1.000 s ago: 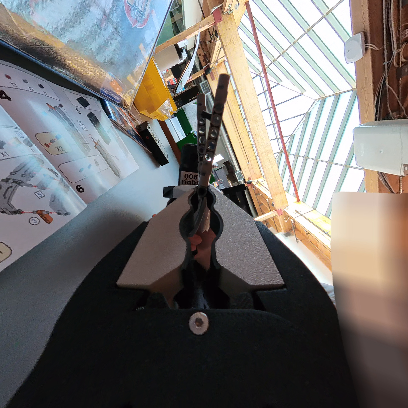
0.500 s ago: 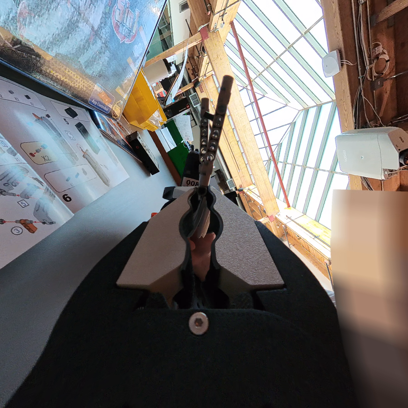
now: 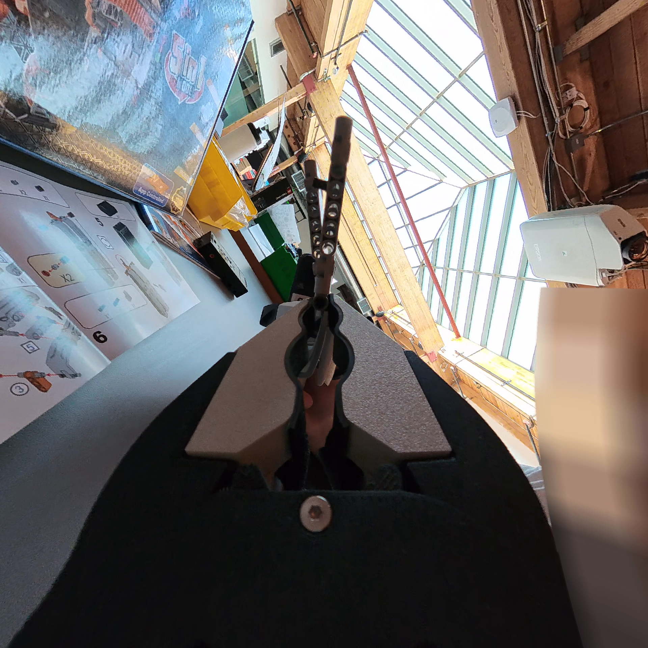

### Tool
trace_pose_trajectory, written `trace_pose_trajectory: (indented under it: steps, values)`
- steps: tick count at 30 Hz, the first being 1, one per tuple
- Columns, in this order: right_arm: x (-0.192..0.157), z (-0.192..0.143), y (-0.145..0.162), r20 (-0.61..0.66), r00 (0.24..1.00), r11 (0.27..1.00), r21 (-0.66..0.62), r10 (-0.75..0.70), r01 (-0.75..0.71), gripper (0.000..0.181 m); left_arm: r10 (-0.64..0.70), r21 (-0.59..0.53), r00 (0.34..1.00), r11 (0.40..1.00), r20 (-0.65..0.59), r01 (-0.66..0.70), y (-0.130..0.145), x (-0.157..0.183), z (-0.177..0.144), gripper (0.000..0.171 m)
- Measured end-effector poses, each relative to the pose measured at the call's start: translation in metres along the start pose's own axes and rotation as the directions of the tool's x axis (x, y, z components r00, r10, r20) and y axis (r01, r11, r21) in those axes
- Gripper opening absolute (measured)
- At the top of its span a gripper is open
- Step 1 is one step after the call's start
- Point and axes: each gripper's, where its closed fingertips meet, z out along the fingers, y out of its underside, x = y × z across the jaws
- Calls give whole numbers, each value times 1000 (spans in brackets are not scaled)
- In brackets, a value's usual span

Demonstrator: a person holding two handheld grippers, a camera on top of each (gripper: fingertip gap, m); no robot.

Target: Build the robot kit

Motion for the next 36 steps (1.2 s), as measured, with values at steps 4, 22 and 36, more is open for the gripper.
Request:
trace_pose_trajectory:
  steps: [4, 22, 36]
  values:
    - [0, 2, -1, -6, 1000, 1000, -2, 2, -2, 3, 13, 9, 1000, 1000, 1, -13, -2, 1, -1, 4]
    - [7, 1, 1, -25, 995, 991, -86, 99, -101, 2, 106, -21, 992, 994, 69, -105, 1, -2, 1, 4]
    - [5, 4, 0, -1, 1000, 999, -43, -20, 20, 1, 55, 7, 998, 998, 38, -56, -1, 1, 0, 4]
